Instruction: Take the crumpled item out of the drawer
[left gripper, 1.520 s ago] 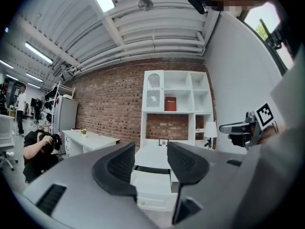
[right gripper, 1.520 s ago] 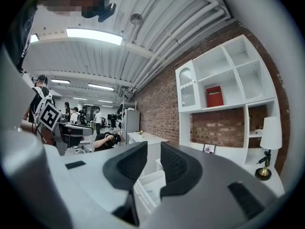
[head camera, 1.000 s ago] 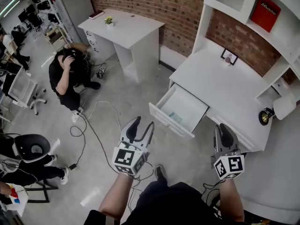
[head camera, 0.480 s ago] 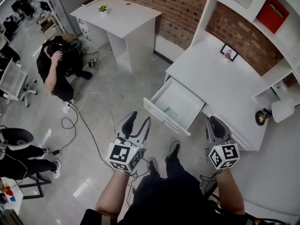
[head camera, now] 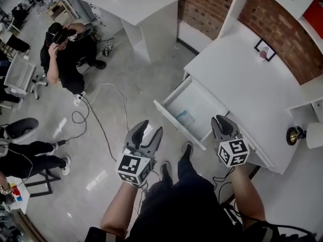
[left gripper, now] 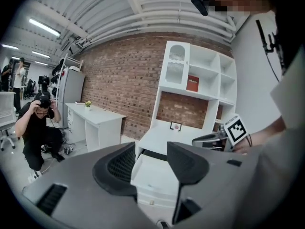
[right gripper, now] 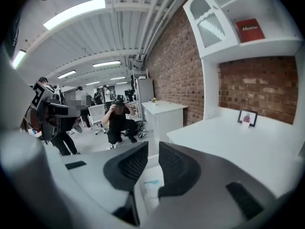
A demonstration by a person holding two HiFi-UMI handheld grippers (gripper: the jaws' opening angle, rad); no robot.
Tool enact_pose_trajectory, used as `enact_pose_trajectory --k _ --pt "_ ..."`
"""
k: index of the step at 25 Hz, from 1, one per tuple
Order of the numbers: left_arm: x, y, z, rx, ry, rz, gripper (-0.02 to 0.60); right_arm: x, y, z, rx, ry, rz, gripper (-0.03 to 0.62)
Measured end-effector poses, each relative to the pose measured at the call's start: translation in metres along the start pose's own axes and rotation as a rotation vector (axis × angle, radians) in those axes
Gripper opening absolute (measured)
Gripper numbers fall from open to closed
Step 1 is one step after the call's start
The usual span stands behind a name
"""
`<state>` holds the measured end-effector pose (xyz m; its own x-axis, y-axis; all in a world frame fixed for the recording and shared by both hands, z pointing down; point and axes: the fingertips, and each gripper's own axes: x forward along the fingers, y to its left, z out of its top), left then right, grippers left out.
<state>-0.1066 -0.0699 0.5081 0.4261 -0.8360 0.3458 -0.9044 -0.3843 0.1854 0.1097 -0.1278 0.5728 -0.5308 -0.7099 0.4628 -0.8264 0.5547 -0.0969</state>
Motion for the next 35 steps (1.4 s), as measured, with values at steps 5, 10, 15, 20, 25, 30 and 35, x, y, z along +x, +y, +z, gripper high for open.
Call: enact_pose_trajectory --k 5,10,15,20,25,30,35 --pt "0.044 0.002 -0.032 -0.003 0.118 0.04 0.193 0.064 -0.035 -0.04 0.014 0.096 0.091 0.084" --pt "0.069 0.008 -0.056 -0.04 0.175 0.089 0.193 0.12 -0.044 -0.092 -0.03 0.226 0.19 0.084" --pt "0.076 0.02 -0.081 -0.079 0.227 0.12 0.193 0.168 -0.043 -0.172 -0.041 0.417 0.254 0.093" --pt "0.081 0.033 -0.106 -0.104 0.28 0.121 0.193 0.2 -0.032 -0.238 -0.045 0.585 0.32 0.107" --pt "0.082 0.048 -0.129 -0.148 0.313 0.122 0.193 0.225 -0.013 -0.271 -0.119 0.685 0.369 0.118" --pt "0.085 0.062 -0.141 -0.173 0.325 0.12 0.193 0.24 -0.006 -0.301 -0.102 0.789 0.37 0.141" --pt "0.079 0.072 -0.139 -0.179 0.326 0.112 0.193 0.236 -0.004 -0.32 -0.134 0.886 0.352 0.128"
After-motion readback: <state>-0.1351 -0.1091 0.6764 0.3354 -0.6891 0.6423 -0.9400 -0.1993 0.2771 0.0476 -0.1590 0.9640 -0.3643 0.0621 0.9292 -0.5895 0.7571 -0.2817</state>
